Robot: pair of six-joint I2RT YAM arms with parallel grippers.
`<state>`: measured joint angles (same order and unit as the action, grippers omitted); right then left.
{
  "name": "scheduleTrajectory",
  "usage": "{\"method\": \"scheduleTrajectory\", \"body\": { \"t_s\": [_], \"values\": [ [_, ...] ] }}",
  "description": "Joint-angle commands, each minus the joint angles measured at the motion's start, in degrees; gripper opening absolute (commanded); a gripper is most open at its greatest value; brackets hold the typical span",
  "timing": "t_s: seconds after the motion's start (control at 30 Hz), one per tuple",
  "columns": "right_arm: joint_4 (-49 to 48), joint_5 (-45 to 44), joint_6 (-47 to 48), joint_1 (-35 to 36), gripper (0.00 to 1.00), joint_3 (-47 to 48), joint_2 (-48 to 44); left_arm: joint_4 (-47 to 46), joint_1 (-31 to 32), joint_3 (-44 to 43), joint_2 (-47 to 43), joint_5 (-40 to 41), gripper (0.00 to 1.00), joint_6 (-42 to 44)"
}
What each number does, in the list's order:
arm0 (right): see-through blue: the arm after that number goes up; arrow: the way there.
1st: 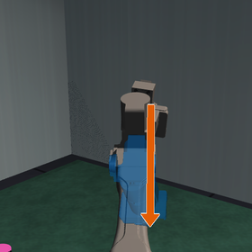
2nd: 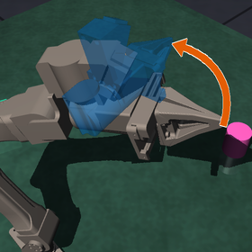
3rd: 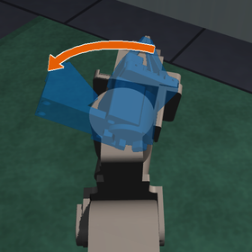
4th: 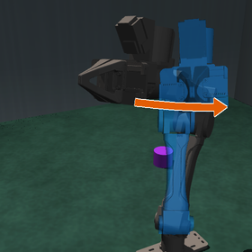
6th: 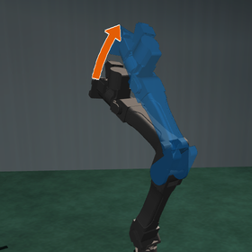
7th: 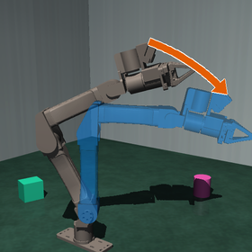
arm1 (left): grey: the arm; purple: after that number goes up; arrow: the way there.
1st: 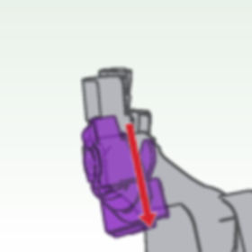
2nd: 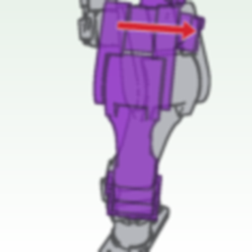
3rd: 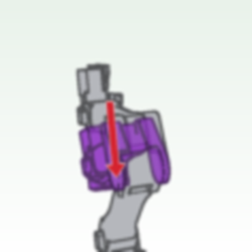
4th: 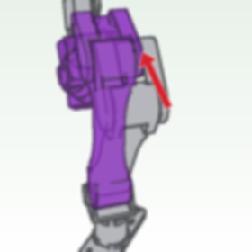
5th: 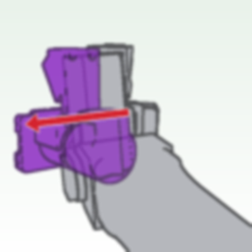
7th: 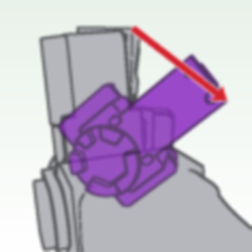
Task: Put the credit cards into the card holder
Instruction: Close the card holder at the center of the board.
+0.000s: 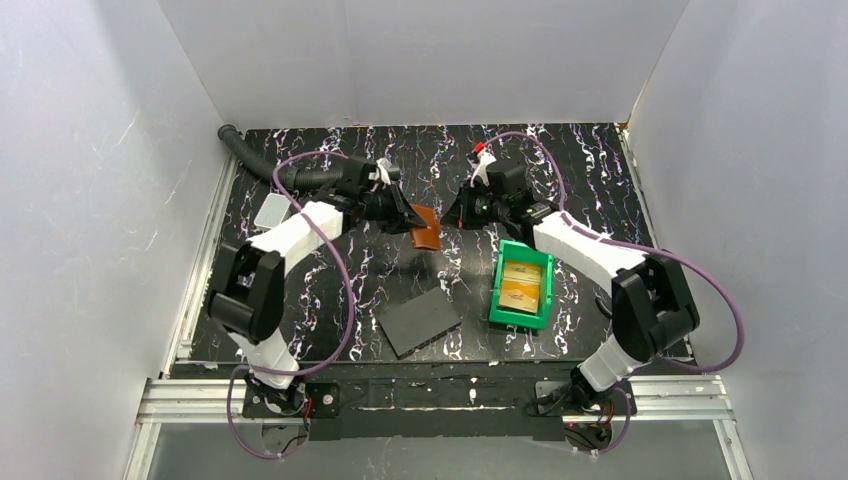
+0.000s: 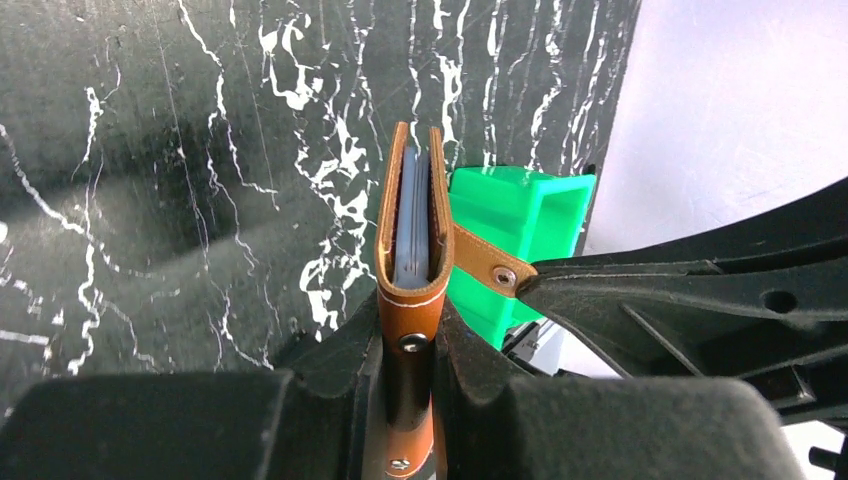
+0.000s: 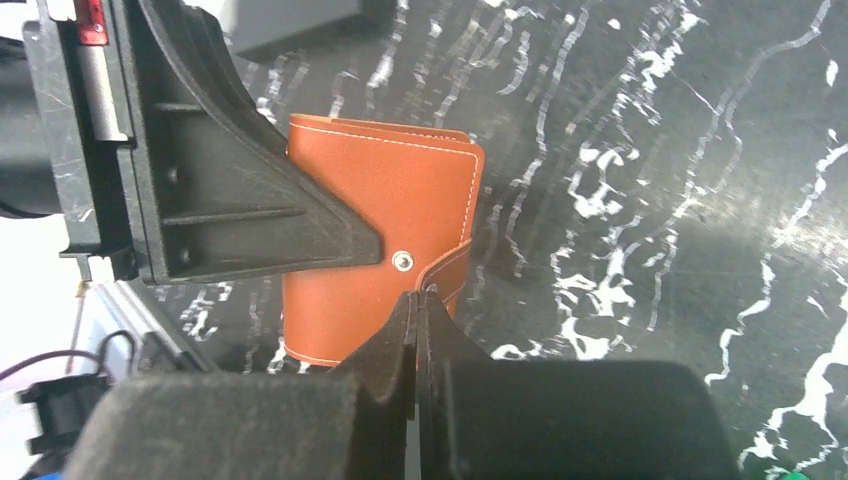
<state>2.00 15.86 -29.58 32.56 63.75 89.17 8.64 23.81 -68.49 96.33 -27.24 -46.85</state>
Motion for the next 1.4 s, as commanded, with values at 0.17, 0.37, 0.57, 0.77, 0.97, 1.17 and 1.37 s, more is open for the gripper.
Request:
{"method": "scheduleTrajectory", "body": {
  "t_s": [0.17,0.37,0.57,0.77,0.97,1.17,1.37],
  "values": [
    [-5.08,-1.26,4.30,-0.87,0.01,-0.26,8.17,-11.23,0.89,-0.97,12.25,-1.62,0.00,-1.59],
    [-7.02,0.54,3.53,-0.92,0.01,0.95,13.88,-12.15,1.15,-0.49,16.24,-2.11,0.00,-1.07],
    [-6.58,2.34,2.89,-0.92,0.01,3.74,19.22,-12.57,1.15,0.54,17.49,-2.11,0.00,-0.62],
    [-8.08,2.75,2.35,-0.92,0.01,3.70,19.84,-12.78,1.15,0.79,18.51,-2.52,0.00,-0.65],
    [-8.91,3.27,1.61,-0.92,0.01,3.70,20.39,-12.52,1.15,1.15,18.45,-2.42,0.00,-0.41],
    [-9.76,5.03,2.16,-0.91,0.01,3.88,21.29,-12.23,1.15,0.80,18.96,-2.86,0.00,-0.05],
    [-9.05,7.00,2.43,-0.92,0.01,3.58,21.49,-11.82,0.97,0.49,19.23,-2.91,0.00,0.37]
  ]
}}
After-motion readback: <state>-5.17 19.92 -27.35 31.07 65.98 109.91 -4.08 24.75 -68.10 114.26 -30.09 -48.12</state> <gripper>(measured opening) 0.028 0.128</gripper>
